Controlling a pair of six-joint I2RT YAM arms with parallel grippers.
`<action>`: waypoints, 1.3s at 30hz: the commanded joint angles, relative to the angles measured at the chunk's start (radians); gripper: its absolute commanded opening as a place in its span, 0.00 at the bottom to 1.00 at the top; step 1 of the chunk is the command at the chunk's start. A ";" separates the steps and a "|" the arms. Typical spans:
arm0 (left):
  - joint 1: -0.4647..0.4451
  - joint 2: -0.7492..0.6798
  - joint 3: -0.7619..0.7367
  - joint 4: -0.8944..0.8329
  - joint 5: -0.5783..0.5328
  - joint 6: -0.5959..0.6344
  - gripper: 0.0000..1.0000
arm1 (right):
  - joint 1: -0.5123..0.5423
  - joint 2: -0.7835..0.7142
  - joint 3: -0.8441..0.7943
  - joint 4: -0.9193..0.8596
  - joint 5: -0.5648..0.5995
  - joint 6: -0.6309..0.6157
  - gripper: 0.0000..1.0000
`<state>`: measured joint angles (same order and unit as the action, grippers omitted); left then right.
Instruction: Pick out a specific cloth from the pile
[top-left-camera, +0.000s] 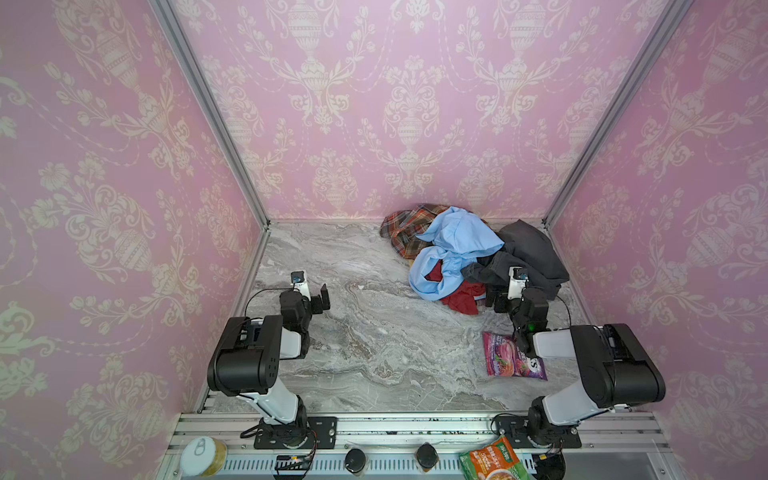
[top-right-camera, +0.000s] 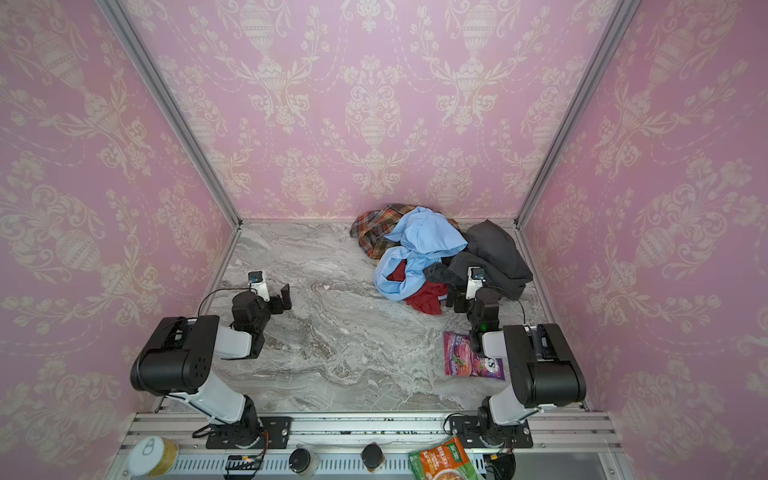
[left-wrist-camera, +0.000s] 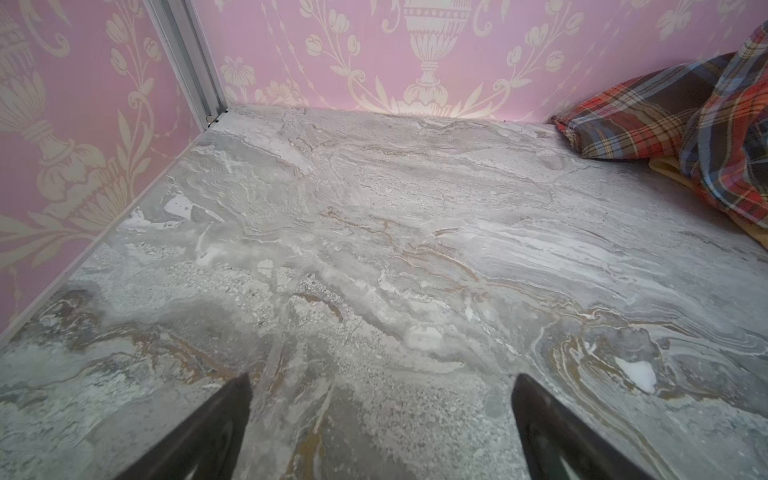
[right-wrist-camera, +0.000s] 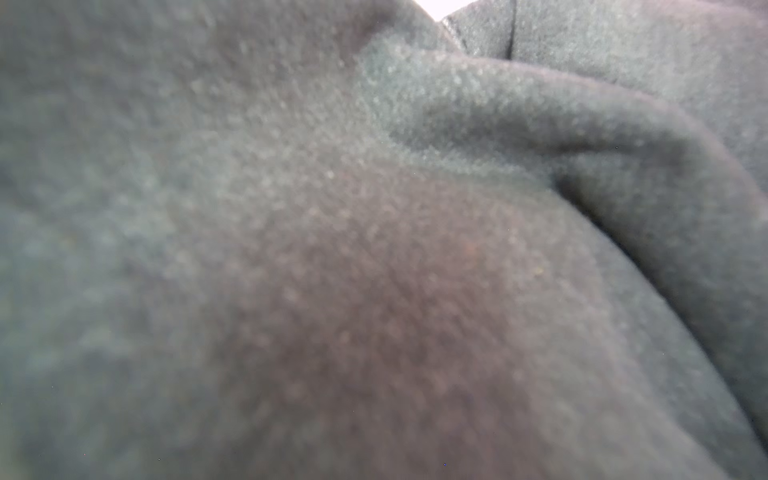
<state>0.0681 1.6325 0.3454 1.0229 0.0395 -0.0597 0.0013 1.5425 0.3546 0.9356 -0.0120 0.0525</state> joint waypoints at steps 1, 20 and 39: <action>-0.002 0.003 0.014 -0.017 0.016 0.031 0.99 | 0.000 0.000 0.011 0.003 -0.014 -0.007 1.00; -0.002 0.003 0.013 -0.018 -0.007 0.023 0.99 | 0.000 0.001 0.012 0.002 -0.014 -0.003 1.00; -0.004 0.003 0.011 -0.013 -0.038 0.015 0.99 | 0.000 -0.001 0.011 0.004 -0.013 -0.006 1.00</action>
<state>0.0681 1.6325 0.3454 1.0233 0.0196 -0.0601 0.0013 1.5425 0.3546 0.9356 -0.0120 0.0525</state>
